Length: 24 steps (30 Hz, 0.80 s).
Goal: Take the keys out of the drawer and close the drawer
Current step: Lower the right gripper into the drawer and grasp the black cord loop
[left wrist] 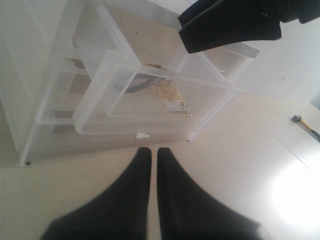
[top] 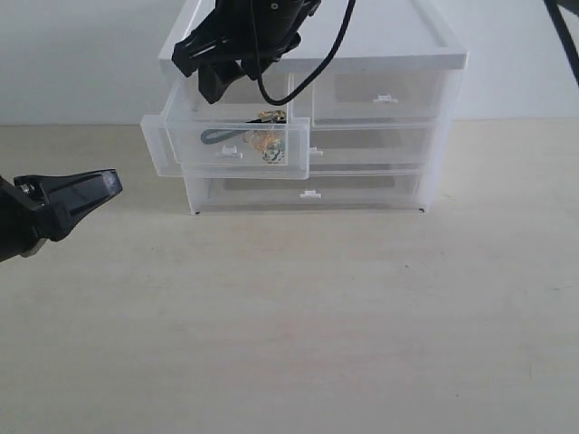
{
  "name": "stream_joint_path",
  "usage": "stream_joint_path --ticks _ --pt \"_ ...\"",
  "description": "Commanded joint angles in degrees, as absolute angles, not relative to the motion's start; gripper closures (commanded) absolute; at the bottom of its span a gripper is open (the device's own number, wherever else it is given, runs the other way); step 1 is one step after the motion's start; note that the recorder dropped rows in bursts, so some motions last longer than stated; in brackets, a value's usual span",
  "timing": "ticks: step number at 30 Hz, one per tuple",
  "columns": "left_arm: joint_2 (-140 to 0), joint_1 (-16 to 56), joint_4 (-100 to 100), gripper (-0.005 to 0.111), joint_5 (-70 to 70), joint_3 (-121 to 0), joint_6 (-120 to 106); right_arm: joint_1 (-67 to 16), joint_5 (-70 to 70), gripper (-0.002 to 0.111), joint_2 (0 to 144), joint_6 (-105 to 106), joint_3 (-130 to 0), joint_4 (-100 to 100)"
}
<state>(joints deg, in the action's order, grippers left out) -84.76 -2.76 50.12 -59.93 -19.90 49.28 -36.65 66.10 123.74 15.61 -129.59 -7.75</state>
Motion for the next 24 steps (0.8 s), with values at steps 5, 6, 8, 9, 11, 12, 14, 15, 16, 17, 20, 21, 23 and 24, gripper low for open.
stream_joint_path --ticks 5,6,8,9,11,12,14,15,16,17,20,21,23,24 --pt "-84.36 -2.78 50.35 0.103 -59.83 -20.11 49.41 -36.61 66.03 0.053 126.74 17.22 -129.23 -5.50" --pt "-84.36 -2.78 50.35 0.103 -59.83 -20.11 49.41 -36.61 66.39 0.053 126.74 17.65 -129.23 -5.02" --pt "-84.36 -2.78 50.35 0.103 -59.98 -20.11 49.41 -36.61 67.34 0.053 126.98 18.57 -129.23 -4.80" --pt "-84.36 -2.78 50.35 0.103 -59.98 -20.11 49.41 -36.61 67.75 0.053 127.23 19.11 -129.23 -4.56" --pt "-84.36 -2.78 50.35 0.103 -59.98 -20.11 49.41 -36.61 68.34 0.053 127.99 20.11 -129.23 -4.33" --pt "-84.36 -2.78 50.35 0.103 -59.98 -20.11 49.41 -36.61 68.34 0.053 128.29 20.11 -129.23 -3.97" --pt "-84.36 -2.78 50.35 0.103 -59.98 -20.11 49.41 -36.61 68.34 0.053 128.89 20.11 -129.23 -3.49" --pt "-84.36 -2.78 50.35 0.103 -59.98 -20.11 49.41 -36.61 68.34 0.053 129.13 20.11 -129.23 -3.49" --pt "-84.36 -2.78 50.35 0.103 -59.98 -20.11 49.41 -36.61 68.22 0.053 129.37 20.25 -129.23 -3.03" --pt "-84.36 -2.78 50.35 0.103 -59.98 -20.11 49.41 -36.61 68.22 0.053 129.51 20.66 -129.23 -3.05" --pt "-84.36 -2.78 50.35 0.103 -59.98 -20.11 49.41 -36.61 67.49 0.053 130.04 21.16 -129.23 -1.86" --pt "-84.36 -2.78 50.35 0.103 -59.98 -20.11 49.41 -36.61 67.54 0.053 130.34 21.27 -129.23 -1.86" --pt "-84.36 -2.78 50.35 0.103 -59.98 -20.11 49.41 -36.61 67.54 0.053 130.82 21.61 -129.23 -1.71" --pt "-84.36 -2.78 50.35 0.103 -59.98 -20.11 49.41 -36.61 67.09 0.053 130.95 21.61 -129.23 -1.71"
